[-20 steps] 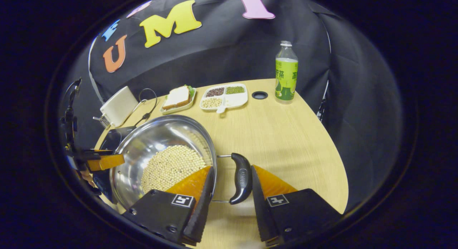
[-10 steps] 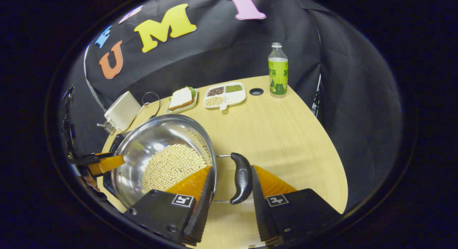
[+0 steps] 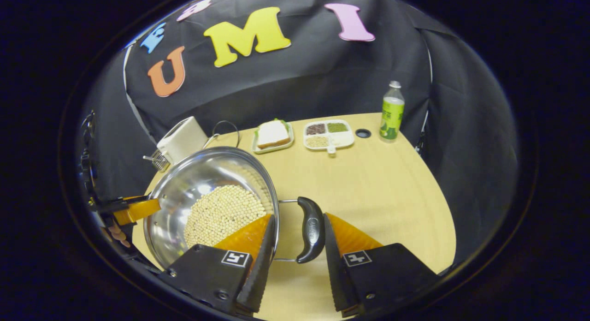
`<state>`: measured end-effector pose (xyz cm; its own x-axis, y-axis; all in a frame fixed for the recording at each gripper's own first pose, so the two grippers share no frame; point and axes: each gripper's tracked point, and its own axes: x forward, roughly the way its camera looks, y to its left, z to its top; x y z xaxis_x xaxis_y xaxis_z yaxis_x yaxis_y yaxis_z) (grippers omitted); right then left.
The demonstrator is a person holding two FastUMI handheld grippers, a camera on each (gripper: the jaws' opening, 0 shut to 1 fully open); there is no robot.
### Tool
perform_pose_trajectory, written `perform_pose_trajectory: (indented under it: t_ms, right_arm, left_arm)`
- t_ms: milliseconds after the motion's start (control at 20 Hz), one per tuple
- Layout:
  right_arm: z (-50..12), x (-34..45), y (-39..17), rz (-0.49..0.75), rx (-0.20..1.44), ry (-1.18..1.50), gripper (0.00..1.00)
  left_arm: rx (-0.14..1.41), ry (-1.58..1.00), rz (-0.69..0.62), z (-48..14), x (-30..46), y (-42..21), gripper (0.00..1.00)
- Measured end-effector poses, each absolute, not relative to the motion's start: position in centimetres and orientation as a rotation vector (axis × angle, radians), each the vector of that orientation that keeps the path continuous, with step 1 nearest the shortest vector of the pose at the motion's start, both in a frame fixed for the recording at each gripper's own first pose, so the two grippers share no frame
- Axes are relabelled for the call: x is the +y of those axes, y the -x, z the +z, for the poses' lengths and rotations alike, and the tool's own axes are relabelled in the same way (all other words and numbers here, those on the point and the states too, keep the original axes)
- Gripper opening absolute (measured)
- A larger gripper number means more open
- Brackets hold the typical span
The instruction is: First push the handle of the pot to place it horizontally, then grasp the pot with both hands and set it on the induction cooktop.
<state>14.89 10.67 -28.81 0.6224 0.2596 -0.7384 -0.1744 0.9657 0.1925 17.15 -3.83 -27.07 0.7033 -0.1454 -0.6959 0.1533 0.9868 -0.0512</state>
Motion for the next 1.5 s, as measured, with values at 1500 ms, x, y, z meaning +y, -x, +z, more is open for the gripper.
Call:
perform_pose_trajectory:
  t_ms: [1500]
  right_arm:
    - [-33.6,29.6,-21.5,0.355,0.816,-0.013,0.59]
  left_arm:
    - [0.722,0.098,0.023,-31.3,12.9,-24.3,0.57]
